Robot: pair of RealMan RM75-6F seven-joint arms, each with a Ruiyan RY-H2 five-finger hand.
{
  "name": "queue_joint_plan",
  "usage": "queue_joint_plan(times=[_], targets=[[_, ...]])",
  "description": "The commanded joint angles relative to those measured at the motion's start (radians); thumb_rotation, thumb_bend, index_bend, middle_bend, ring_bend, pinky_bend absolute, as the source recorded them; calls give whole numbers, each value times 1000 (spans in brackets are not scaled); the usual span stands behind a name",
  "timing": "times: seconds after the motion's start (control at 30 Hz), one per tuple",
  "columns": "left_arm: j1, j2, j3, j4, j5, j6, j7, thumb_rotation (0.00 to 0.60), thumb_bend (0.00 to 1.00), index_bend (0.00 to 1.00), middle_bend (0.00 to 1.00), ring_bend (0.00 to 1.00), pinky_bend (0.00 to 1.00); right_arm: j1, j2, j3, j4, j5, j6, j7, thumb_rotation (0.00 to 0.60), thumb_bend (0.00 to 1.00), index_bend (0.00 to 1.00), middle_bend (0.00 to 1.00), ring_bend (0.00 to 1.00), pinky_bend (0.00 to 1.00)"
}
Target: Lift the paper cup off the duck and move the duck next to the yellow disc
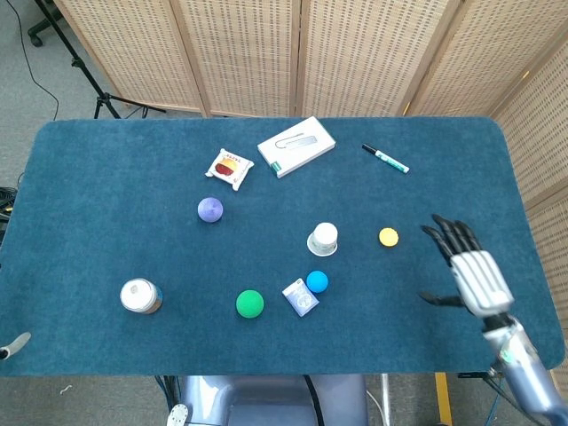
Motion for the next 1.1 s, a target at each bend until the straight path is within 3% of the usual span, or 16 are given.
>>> queue_joint_plan(times=[0.03, 0.33, 0.43, 0.67, 1.1], targets=[[2, -15, -19, -10, -27, 7, 35, 600, 0, 0, 0, 0, 0, 190, -87, 85, 86, 162, -228, 35, 600, 0, 117, 0, 0, 0], [-20, -19, -33, -31, -73, -51, 76, 600, 0, 0, 0, 0, 0, 341, -252, 102, 296, 286, -384, -6, 600, 0, 124, 1, 0, 0], [-29, -20, -37, -38, -88, -72, 94, 600, 0, 0, 0, 0, 0, 382, -305, 102, 356, 324, -412, -45, 600, 0, 155, 41, 1, 12], [-39, -25, -46, -50, -113, -96, 122, 600, 0, 0, 0, 0, 0, 434, -366, 103, 381, 373, -435, -90, 600, 0, 191, 159, 98, 177], [-52, -29, -52, -62, -138, -126, 153, 600, 0, 0, 0, 0, 0, 504, -477, 104, 451, 470, -456, -136, 600, 11, 303, 261, 233, 237]])
